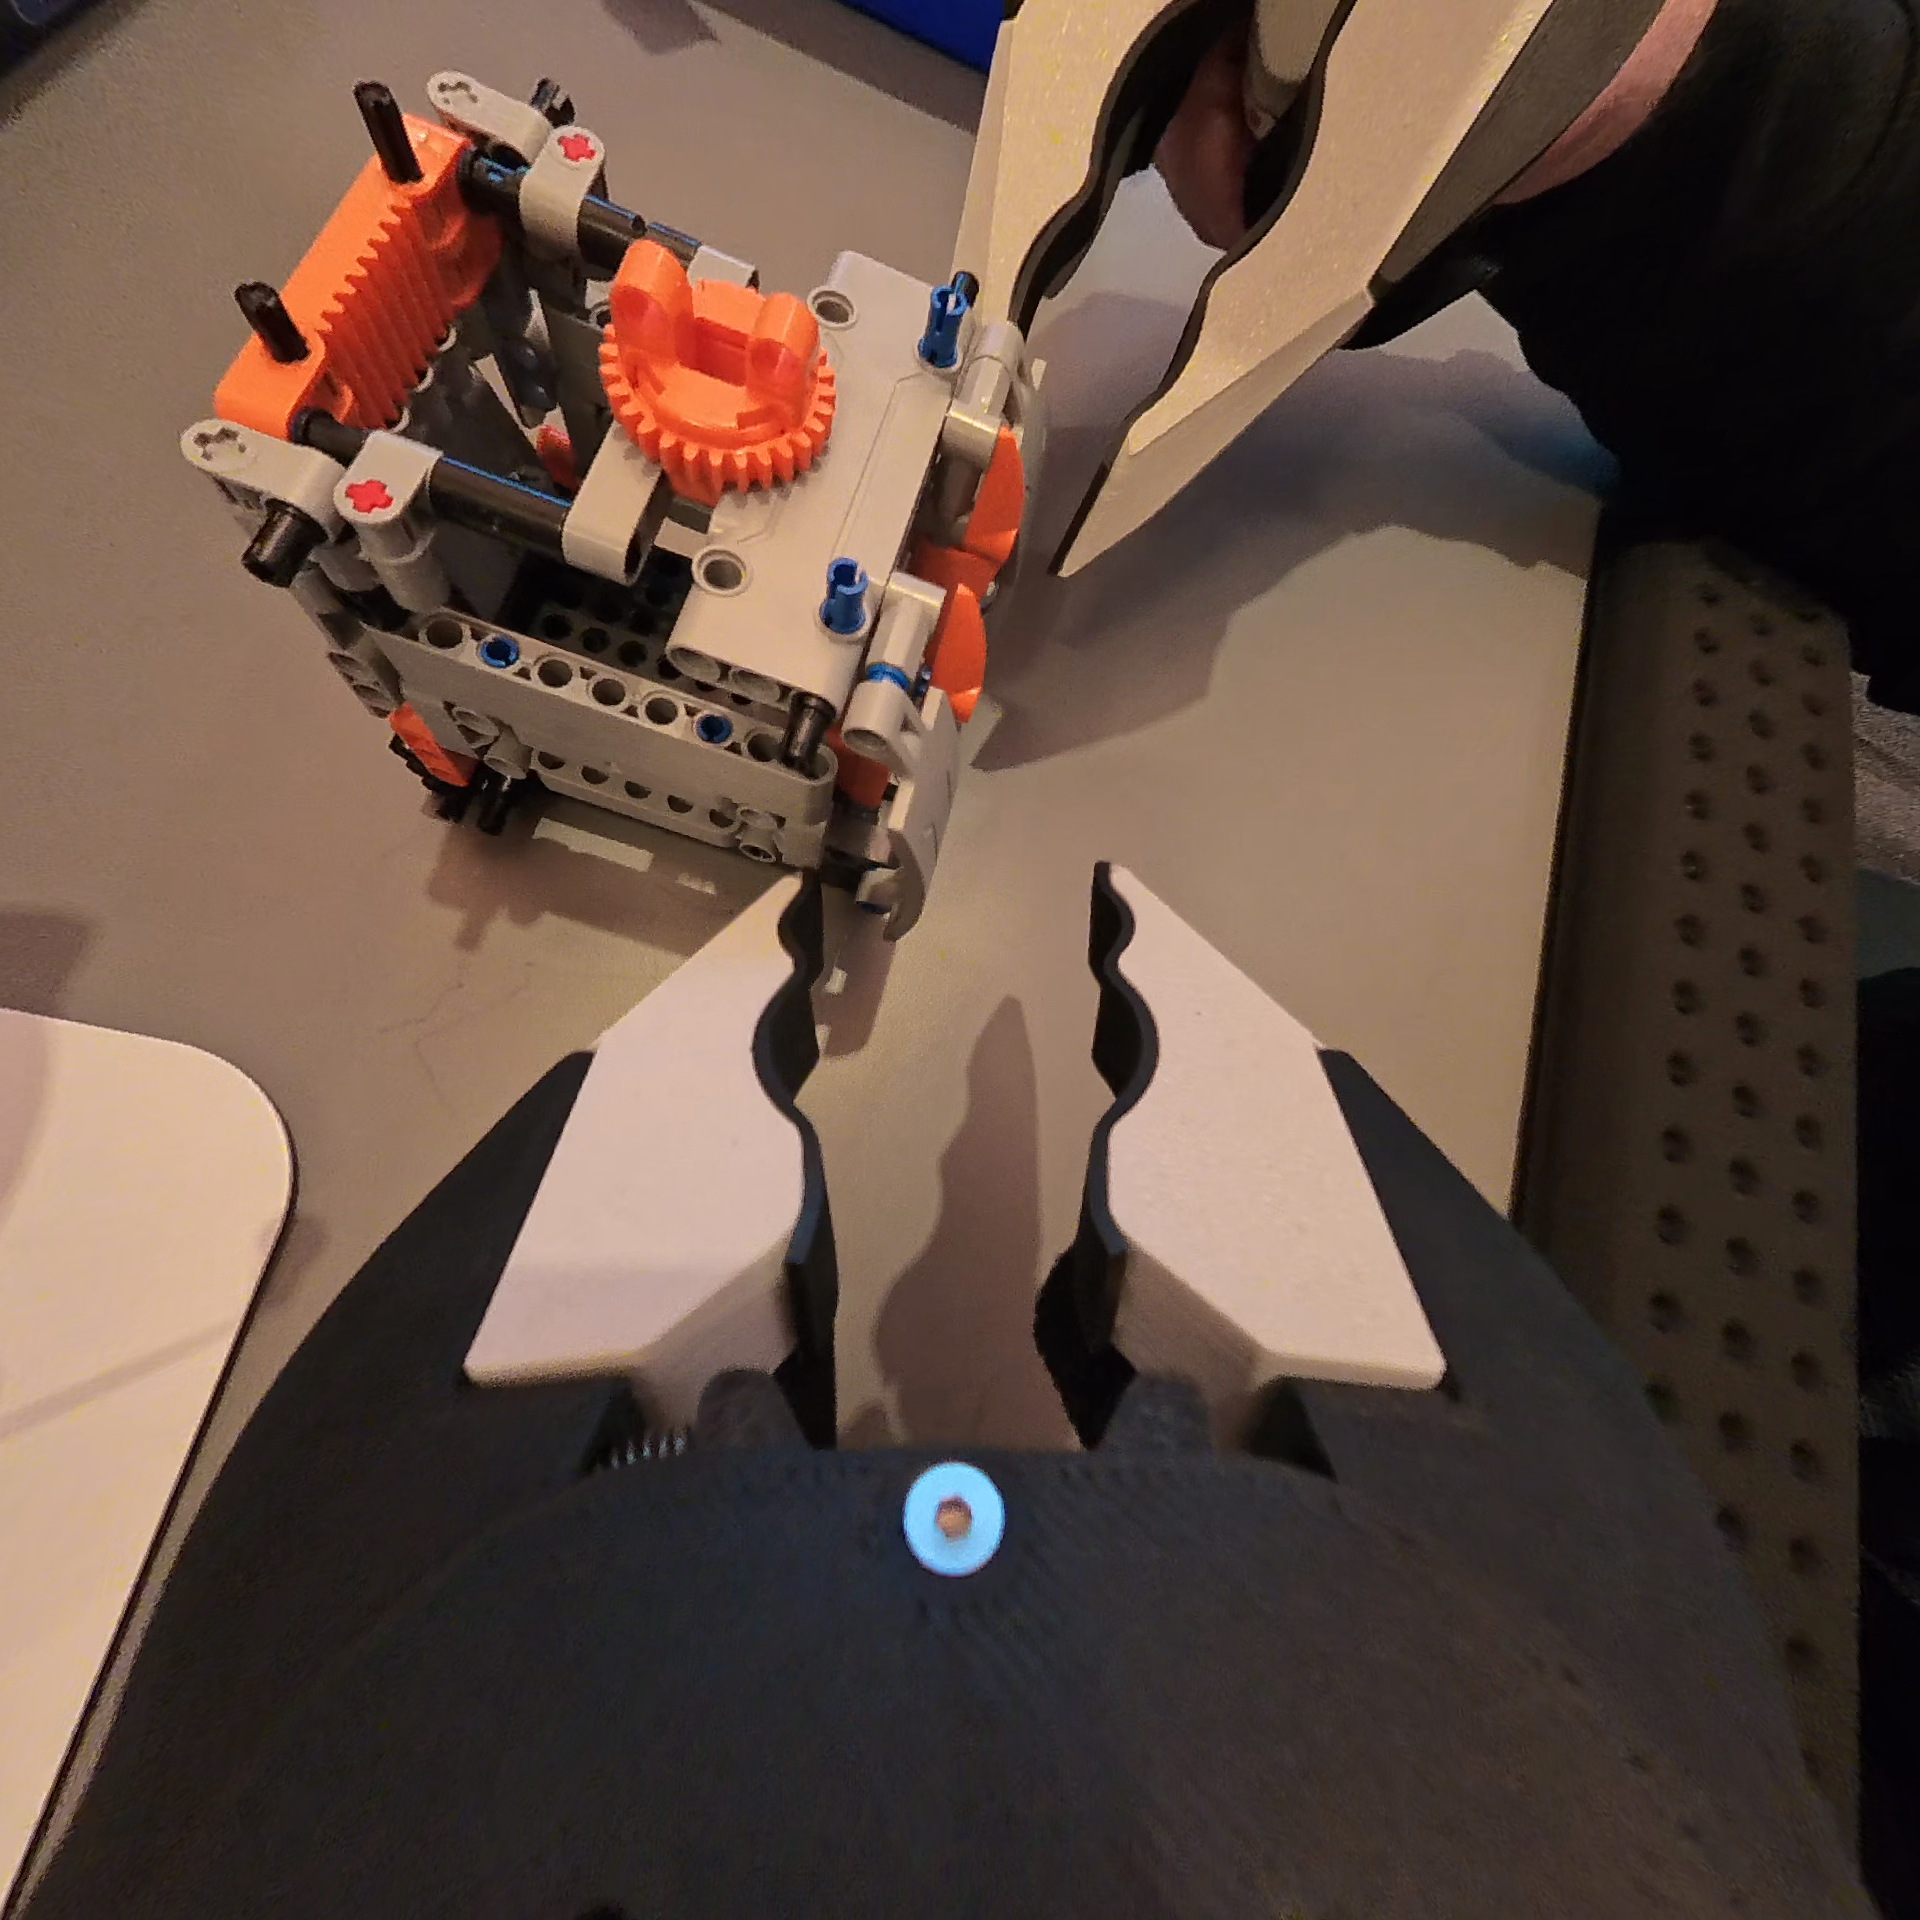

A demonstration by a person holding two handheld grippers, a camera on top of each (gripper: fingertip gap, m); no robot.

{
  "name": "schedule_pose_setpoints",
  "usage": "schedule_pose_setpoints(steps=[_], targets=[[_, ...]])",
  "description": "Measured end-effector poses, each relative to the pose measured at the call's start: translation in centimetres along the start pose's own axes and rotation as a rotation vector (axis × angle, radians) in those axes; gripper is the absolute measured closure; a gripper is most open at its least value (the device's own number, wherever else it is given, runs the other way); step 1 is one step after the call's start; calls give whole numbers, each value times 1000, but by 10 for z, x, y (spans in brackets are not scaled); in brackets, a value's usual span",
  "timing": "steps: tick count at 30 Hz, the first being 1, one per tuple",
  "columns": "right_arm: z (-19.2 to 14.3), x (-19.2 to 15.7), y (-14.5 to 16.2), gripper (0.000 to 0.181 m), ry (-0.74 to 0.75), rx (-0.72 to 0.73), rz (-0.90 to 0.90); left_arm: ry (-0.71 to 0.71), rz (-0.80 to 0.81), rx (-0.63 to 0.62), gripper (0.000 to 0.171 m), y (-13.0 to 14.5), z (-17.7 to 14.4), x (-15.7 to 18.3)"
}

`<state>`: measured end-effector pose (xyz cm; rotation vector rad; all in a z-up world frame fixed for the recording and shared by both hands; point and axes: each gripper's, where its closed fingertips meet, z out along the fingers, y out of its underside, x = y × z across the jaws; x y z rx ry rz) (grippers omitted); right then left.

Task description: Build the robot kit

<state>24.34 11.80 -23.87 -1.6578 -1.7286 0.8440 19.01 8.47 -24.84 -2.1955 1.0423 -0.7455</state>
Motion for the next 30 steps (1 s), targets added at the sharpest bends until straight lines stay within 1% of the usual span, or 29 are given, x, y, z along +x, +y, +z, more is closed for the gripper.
schedule_pose_setpoints(steps=[8,13,15,18,21,23,25,27,30], targets=[[-3,3,3,155,9,2,8,-26,9,-9,131,1,-5,-3],[-3,4,1,155,10,22,18,-47,42,5,147,-4,-10,-2],[-4,6,2,154,13,26,23,-66,73,12,155,-7,-15,0],[-9,8,-3,154,8,73,38,-85,112,34,157,-16,-27,9],[-8,9,-2,153,15,75,34,-154,194,22,157,-23,-43,23],[-7,10,0,152,16,76,38,-203,230,19,156,-24,-62,33],[-7,11,1,151,11,86,47,-285,256,15,155,-18,-91,38],[-8,12,1,151,10,95,46,-412,251,8,155,-4,-135,29],[-8,12,1,151,9,96,48,-585,133,18,153,31,-217,2]])
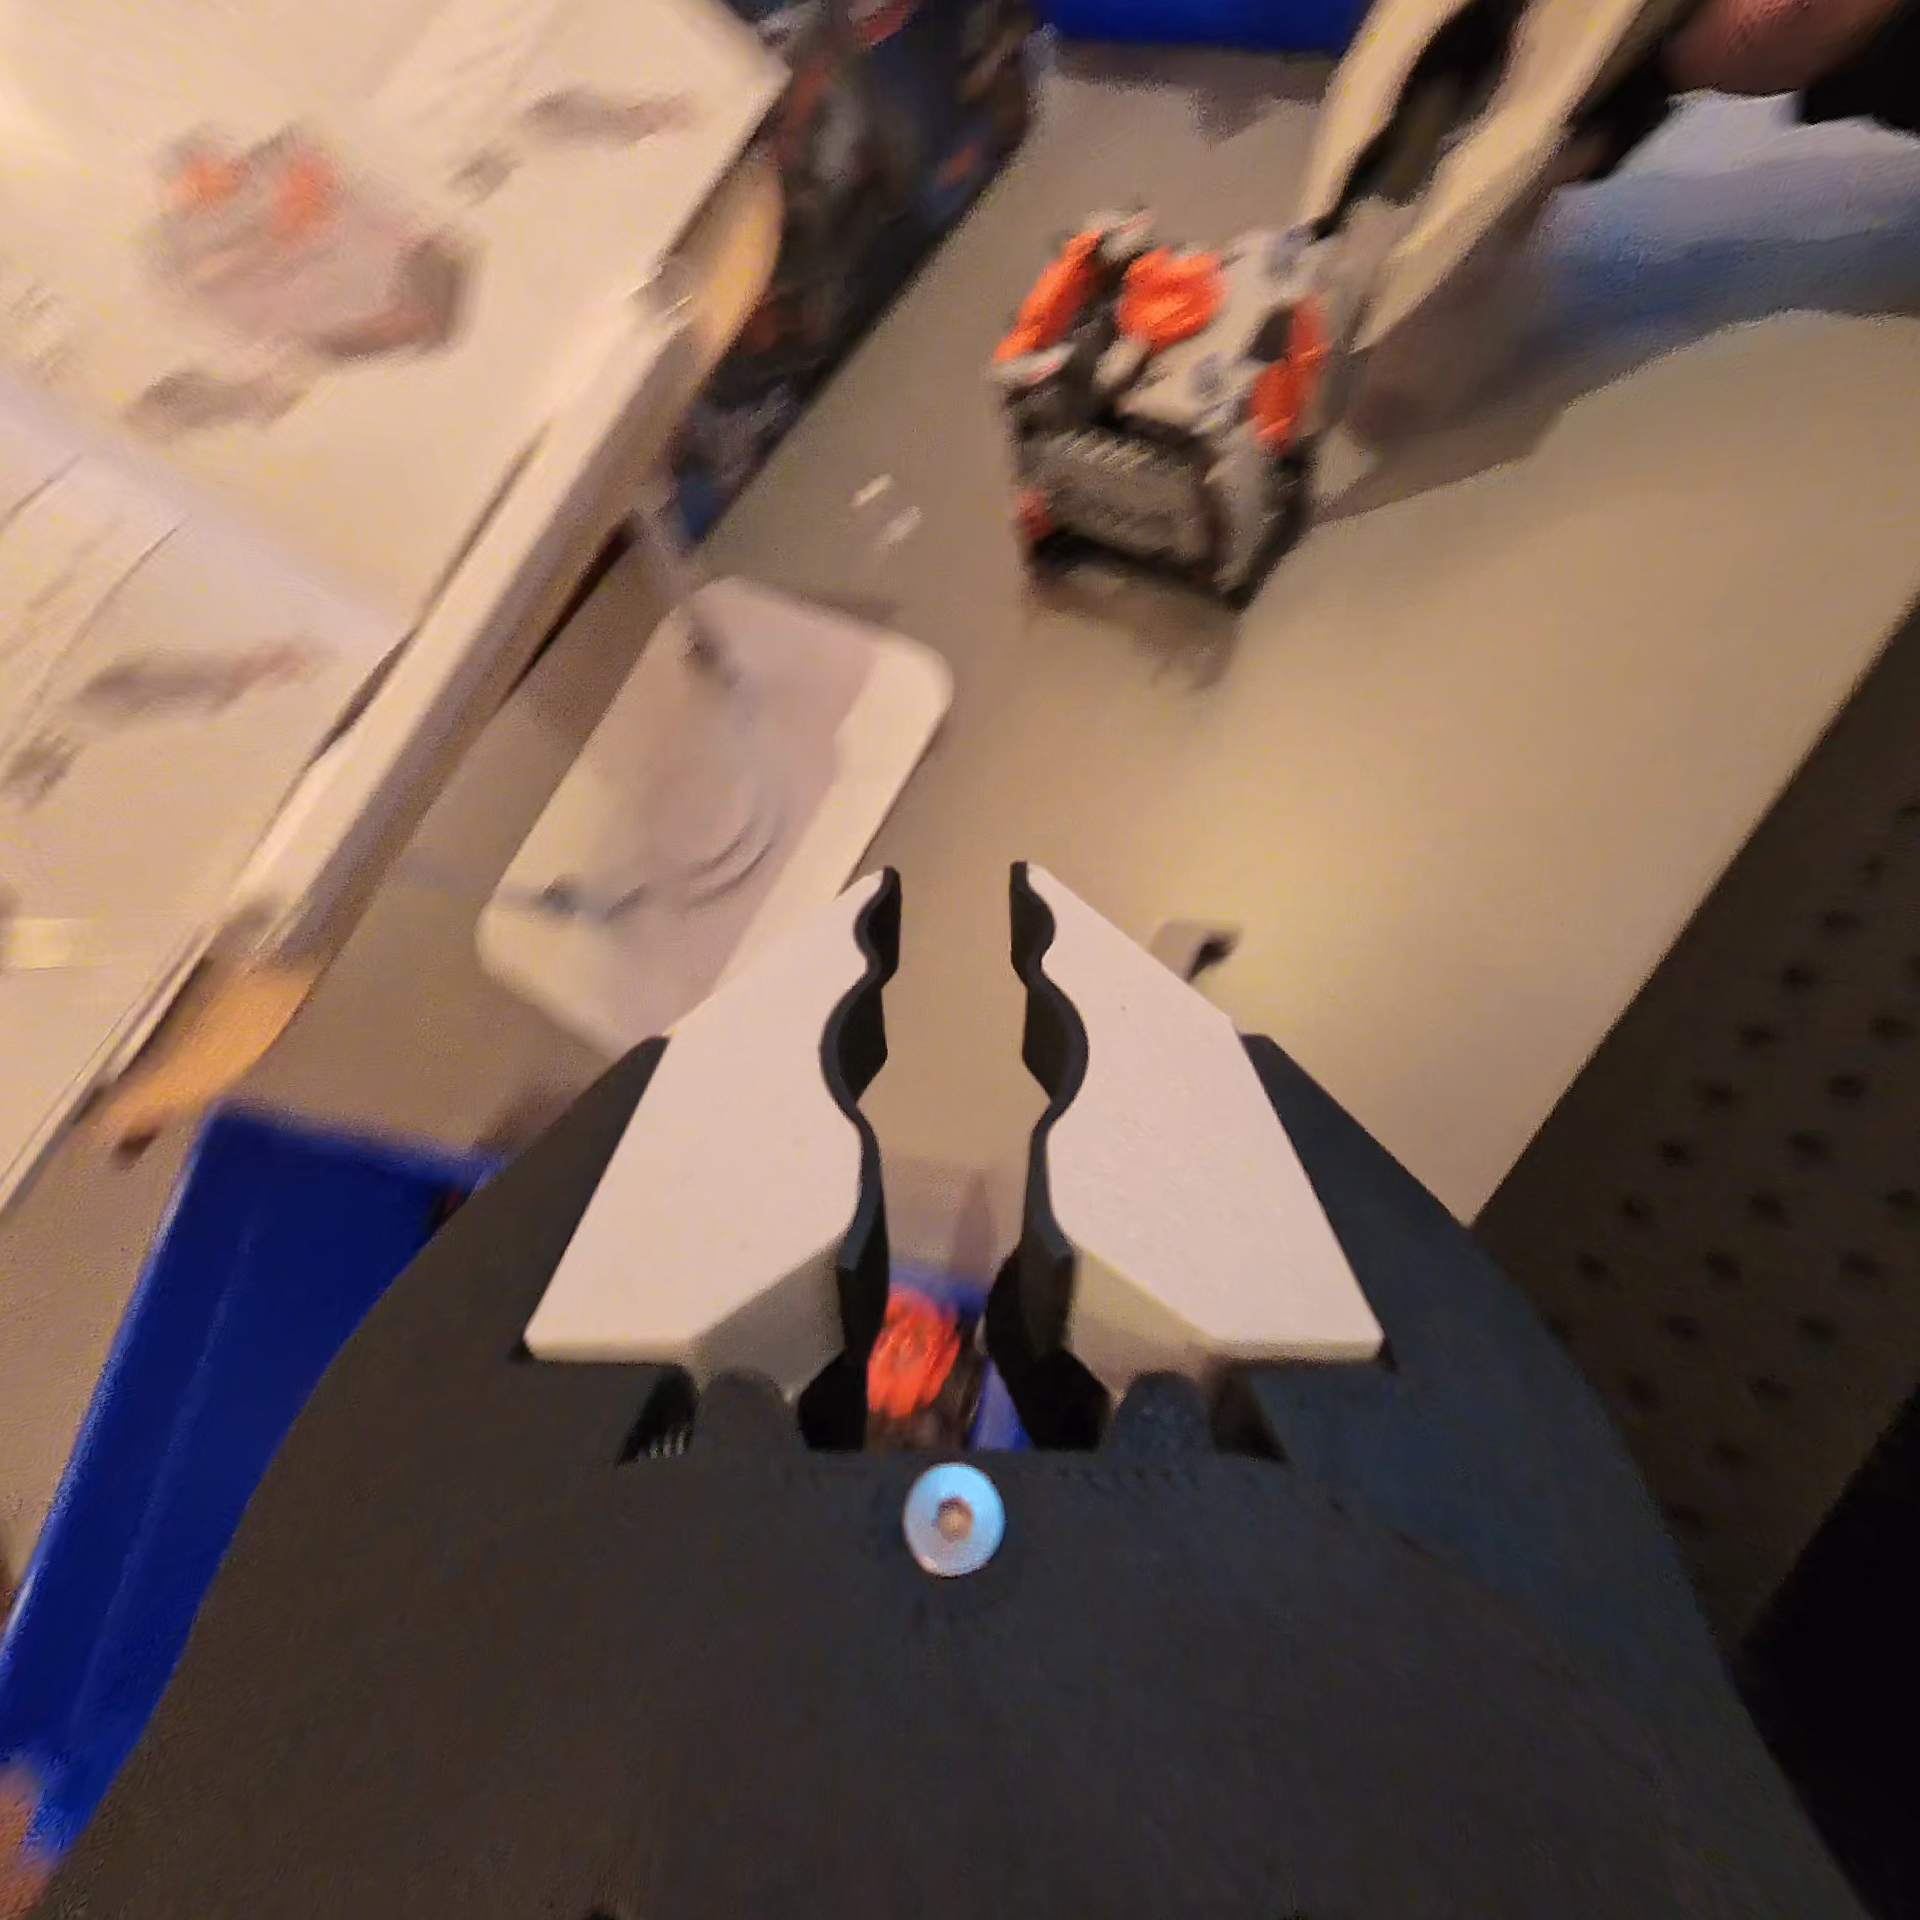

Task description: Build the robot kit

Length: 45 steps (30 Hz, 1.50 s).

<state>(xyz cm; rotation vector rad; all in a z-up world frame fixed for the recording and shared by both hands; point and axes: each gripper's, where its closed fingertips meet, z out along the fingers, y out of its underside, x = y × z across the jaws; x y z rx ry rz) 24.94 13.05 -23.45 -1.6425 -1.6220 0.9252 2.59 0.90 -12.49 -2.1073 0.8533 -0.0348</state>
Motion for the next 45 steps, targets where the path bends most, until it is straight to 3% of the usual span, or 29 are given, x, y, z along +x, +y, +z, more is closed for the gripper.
schedule_pose_setpoints(steps=[3,7,9,14,21,23,27,34,37,41,45], targets=[[0,0,0,151,6,-5,-2,-84,-135,-81,147,56,-36,-51],[0,0,0,151,4,-5,-1,-103,-310,-279,142,145,-40,-91],[0,0,0,151,5,-5,0,-23,-368,-323,140,170,-27,-88],[-1,0,1,152,0,-6,2,7,-336,-465,136,213,2,-83],[0,1,3,151,-11,-4,16,21,-409,-437,144,215,12,-87],[0,1,3,152,-8,-5,13,36,-431,-418,161,213,13,-88],[-1,1,2,152,-2,-10,7,-14,-438,-434,171,217,12,-95],[-2,1,0,152,1,-2,5,-43,-388,-406,171,210,8,-99],[-2,1,0,153,4,-5,3,-36,-396,-485,148,221,9,-98],[-2,1,-1,153,5,-2,2,15,-426,-520,136,225,13,-92],[-2,1,0,152,2,-3,4,8,-385,-564,148,232,16,-93]])
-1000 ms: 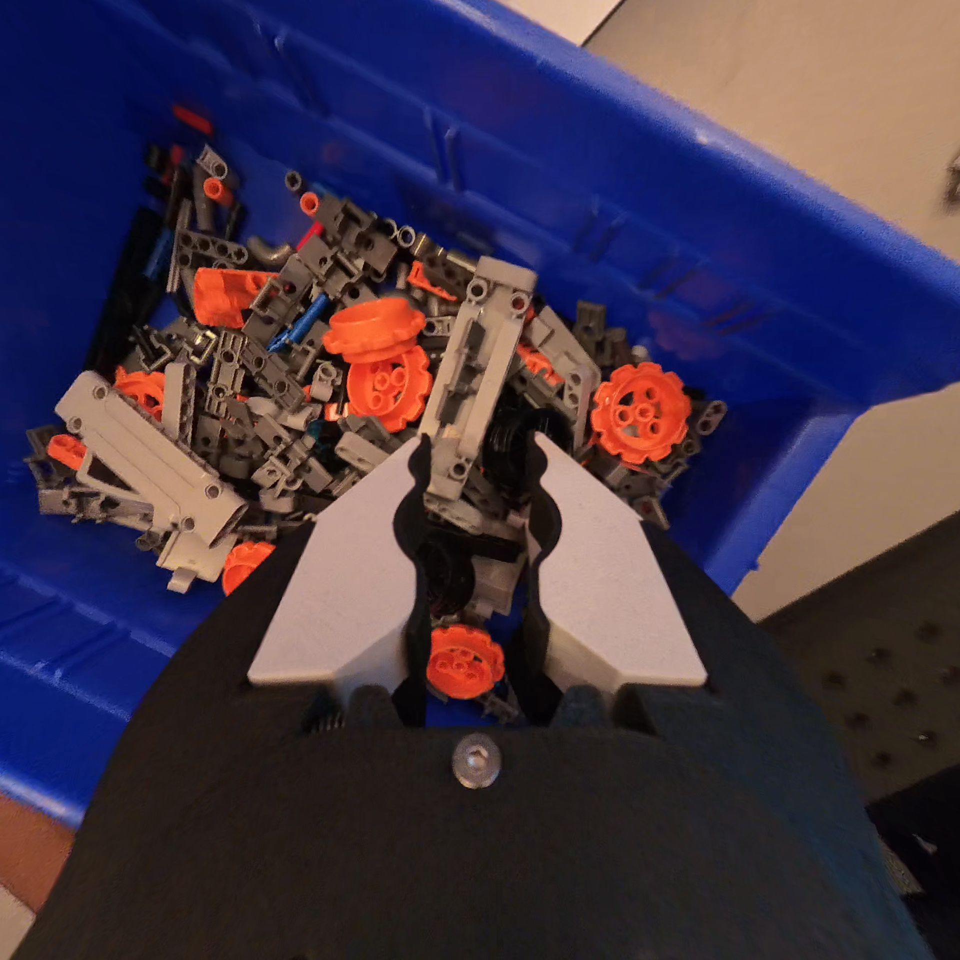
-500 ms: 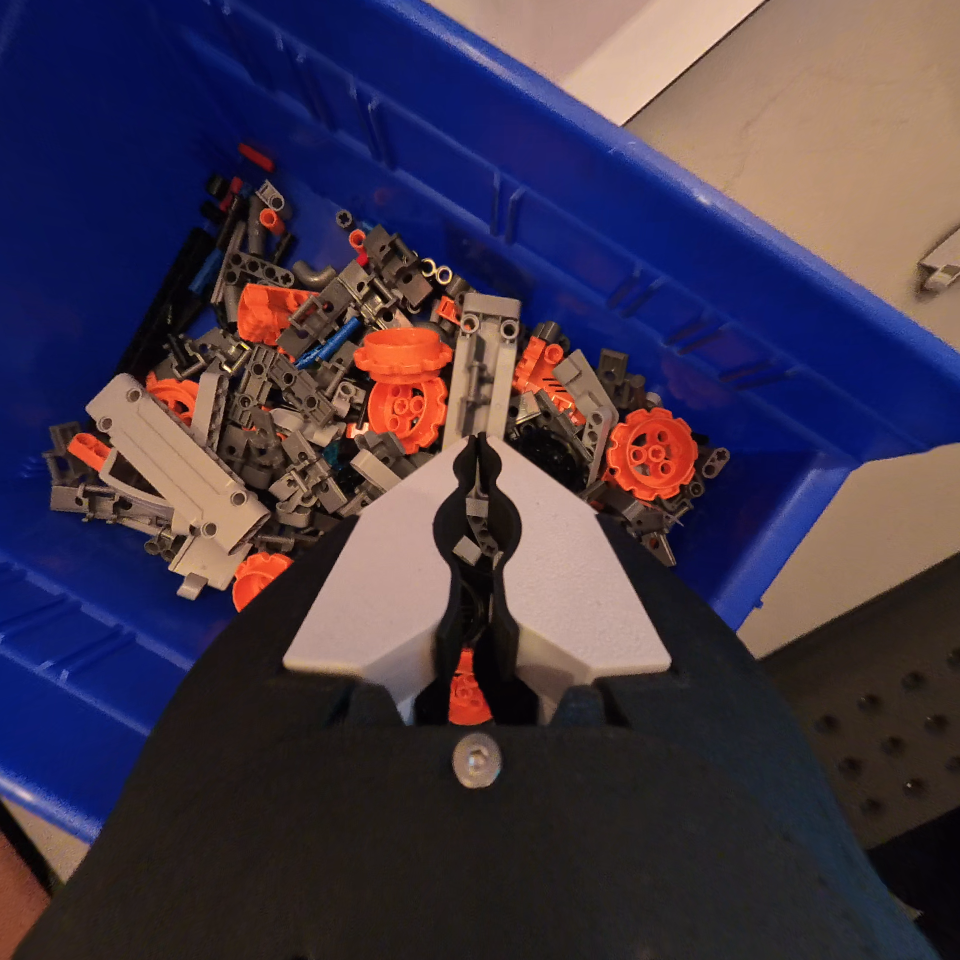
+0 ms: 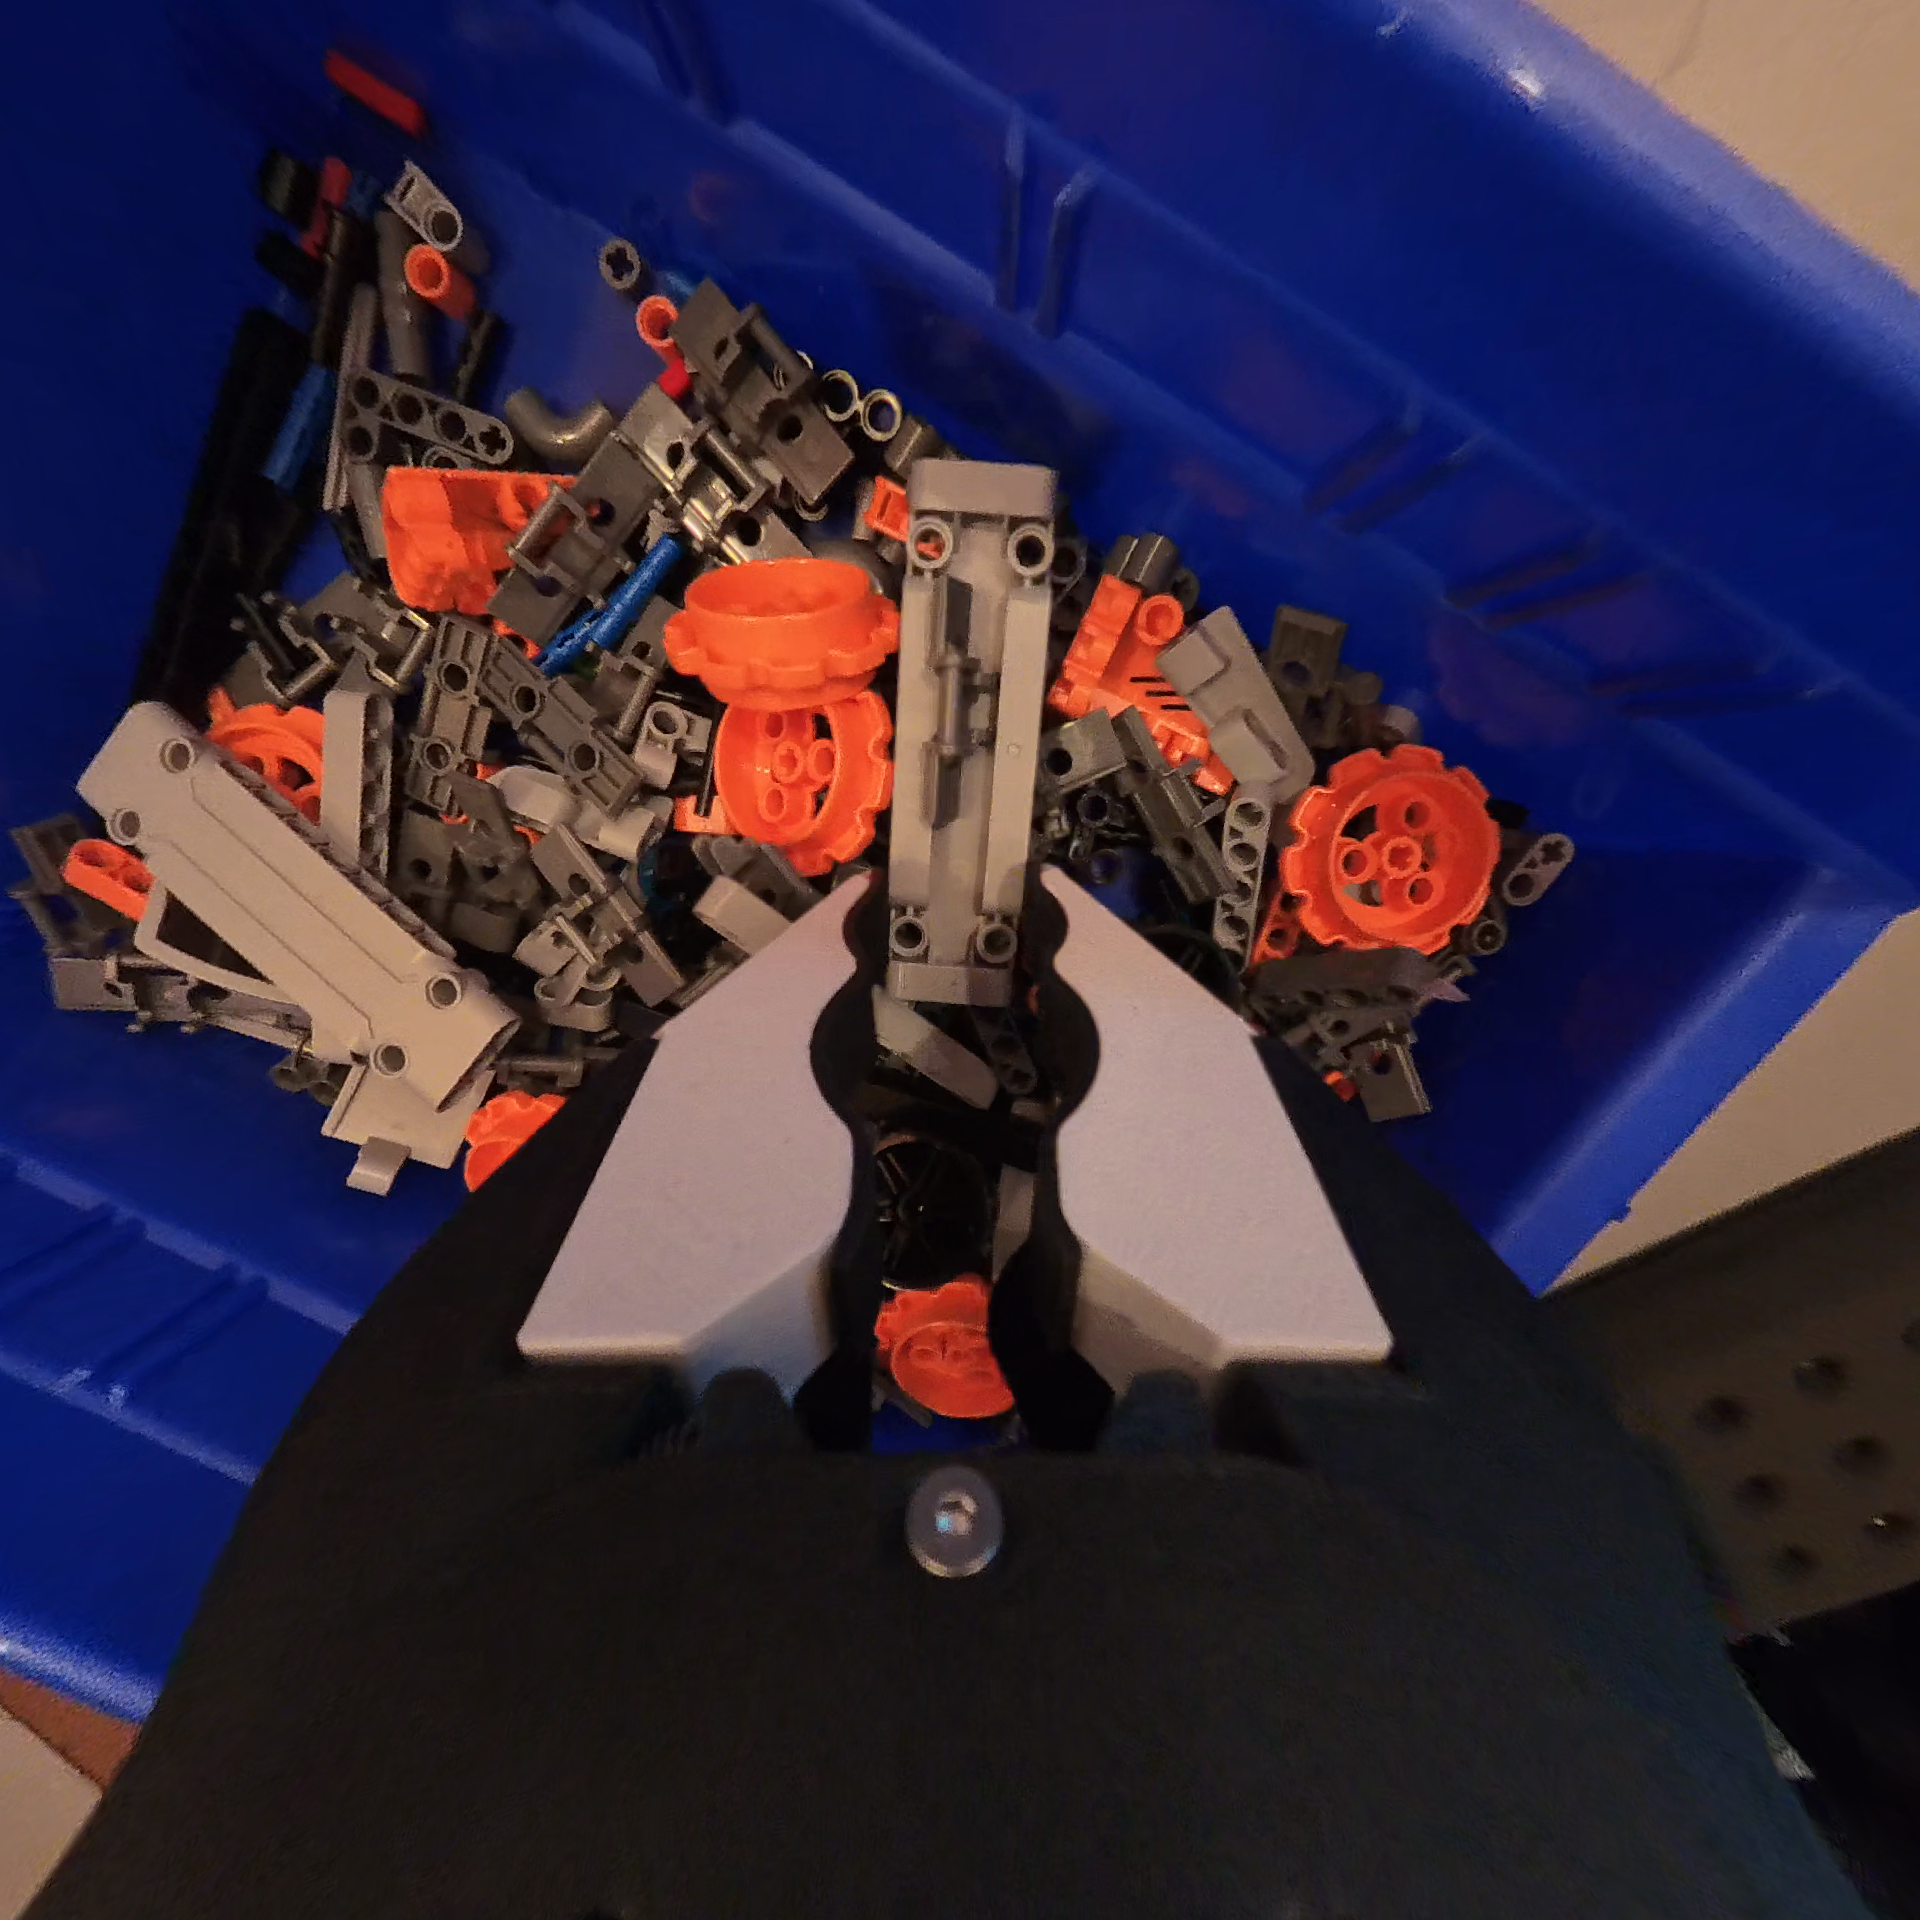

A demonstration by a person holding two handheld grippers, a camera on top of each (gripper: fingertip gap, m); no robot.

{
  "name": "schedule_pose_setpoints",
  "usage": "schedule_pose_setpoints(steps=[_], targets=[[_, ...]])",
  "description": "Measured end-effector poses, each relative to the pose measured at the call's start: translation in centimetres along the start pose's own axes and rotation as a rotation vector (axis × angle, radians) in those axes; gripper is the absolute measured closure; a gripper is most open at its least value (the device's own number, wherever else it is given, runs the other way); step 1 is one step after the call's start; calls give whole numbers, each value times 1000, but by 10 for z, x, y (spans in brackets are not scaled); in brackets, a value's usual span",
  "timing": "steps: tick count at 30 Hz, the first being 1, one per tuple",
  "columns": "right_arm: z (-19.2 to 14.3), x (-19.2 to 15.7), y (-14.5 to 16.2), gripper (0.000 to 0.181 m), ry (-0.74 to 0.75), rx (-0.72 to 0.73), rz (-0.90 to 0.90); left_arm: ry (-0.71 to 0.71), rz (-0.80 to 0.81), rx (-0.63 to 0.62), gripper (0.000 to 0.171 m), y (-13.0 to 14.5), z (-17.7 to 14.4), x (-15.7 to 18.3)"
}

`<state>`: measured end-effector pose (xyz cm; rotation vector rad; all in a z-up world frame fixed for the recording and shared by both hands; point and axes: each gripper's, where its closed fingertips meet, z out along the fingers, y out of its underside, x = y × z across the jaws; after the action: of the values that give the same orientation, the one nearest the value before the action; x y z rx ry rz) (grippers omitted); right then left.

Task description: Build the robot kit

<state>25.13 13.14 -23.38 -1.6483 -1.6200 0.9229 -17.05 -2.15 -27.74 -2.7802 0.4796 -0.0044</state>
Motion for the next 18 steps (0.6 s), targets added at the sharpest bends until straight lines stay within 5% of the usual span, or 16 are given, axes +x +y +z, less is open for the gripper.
schedule_pose_setpoints(steps=[4,15,18], targets=[[0,1,1,151,-10,5,8,-52,15,56,148,-4,-10,-3],[-23,1,-21,151,86,33,-94,-719,315,121,148,-17,-60,-25],[-22,-1,-25,152,101,26,-118,-754,365,213,149,-26,-71,-14]])
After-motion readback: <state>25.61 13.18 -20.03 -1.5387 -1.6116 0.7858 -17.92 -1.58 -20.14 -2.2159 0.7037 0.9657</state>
